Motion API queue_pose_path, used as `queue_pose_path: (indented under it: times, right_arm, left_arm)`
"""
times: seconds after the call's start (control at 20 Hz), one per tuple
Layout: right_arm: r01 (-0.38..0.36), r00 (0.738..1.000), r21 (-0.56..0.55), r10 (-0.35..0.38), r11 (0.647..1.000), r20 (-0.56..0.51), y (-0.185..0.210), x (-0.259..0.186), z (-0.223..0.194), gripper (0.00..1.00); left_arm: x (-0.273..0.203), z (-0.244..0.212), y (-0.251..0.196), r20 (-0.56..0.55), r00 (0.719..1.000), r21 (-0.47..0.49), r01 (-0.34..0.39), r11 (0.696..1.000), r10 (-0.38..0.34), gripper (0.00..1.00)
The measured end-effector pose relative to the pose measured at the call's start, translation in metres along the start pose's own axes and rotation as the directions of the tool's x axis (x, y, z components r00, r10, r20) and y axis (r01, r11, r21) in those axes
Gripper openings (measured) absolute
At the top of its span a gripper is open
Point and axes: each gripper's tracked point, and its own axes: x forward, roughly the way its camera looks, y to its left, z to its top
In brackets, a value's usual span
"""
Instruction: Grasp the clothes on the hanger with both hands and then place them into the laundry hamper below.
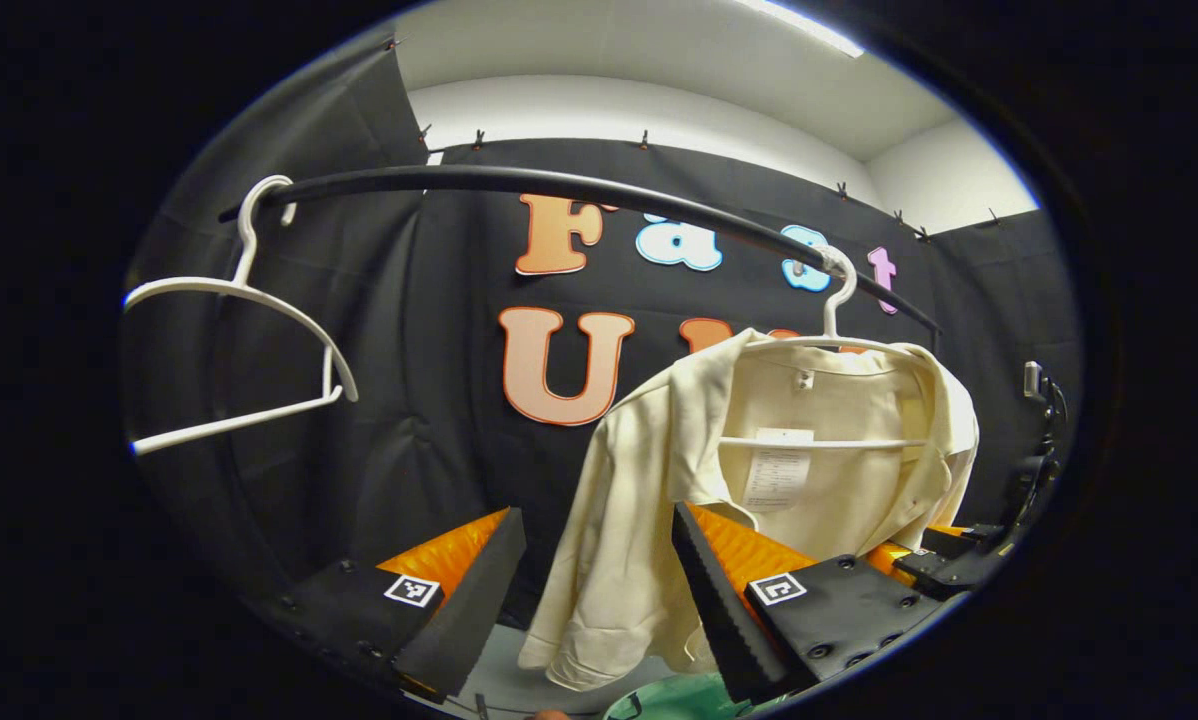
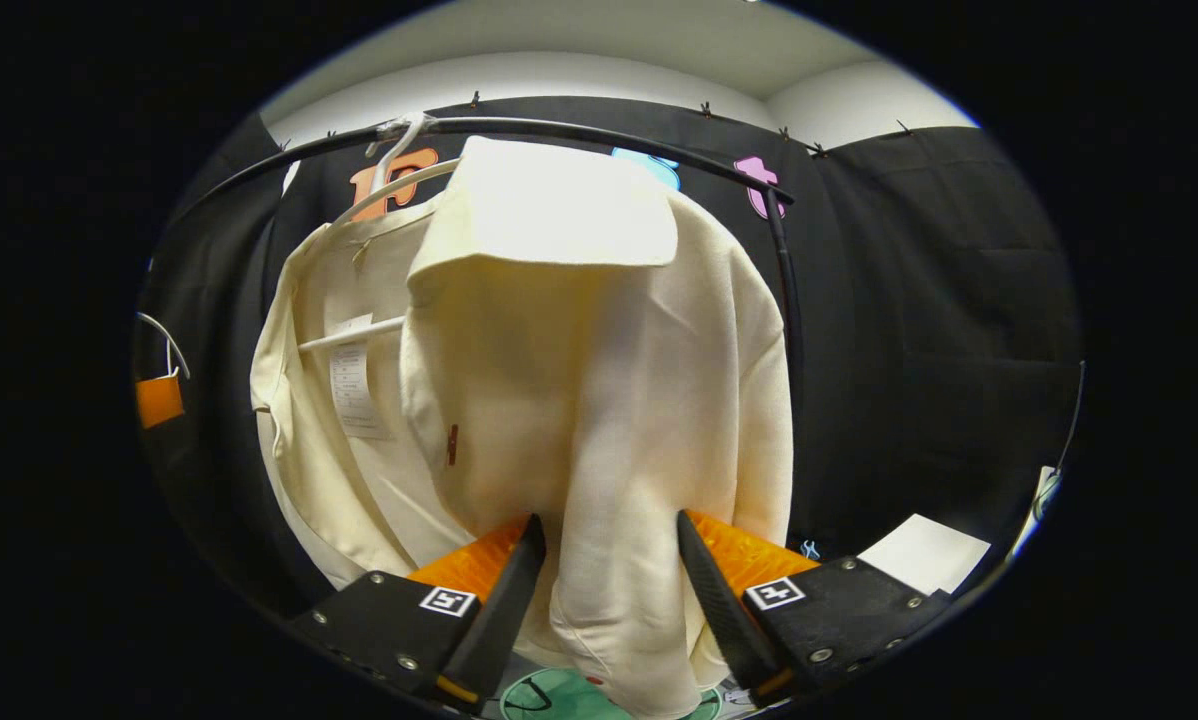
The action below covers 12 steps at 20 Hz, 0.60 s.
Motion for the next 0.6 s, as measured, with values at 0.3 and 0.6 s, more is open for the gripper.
queue_pose_path:
  times: [0.3,0.6]
  right_arm:
    - [-0.034,0.999,0.000,0.034,0.999,0.005,0.001,0.002,0.003,0.36]
    - [-0.056,0.998,0.046,0.057,0.997,-0.022,-0.006,0.000,0.007,0.06]
  left_arm:
    - [0.029,-0.007,-0.043,0.011,0.993,0.010,0.114,0.993,-0.114,0.96]
    - [0.060,-0.033,-0.041,-0.037,0.996,0.044,0.077,0.996,-0.075,0.97]
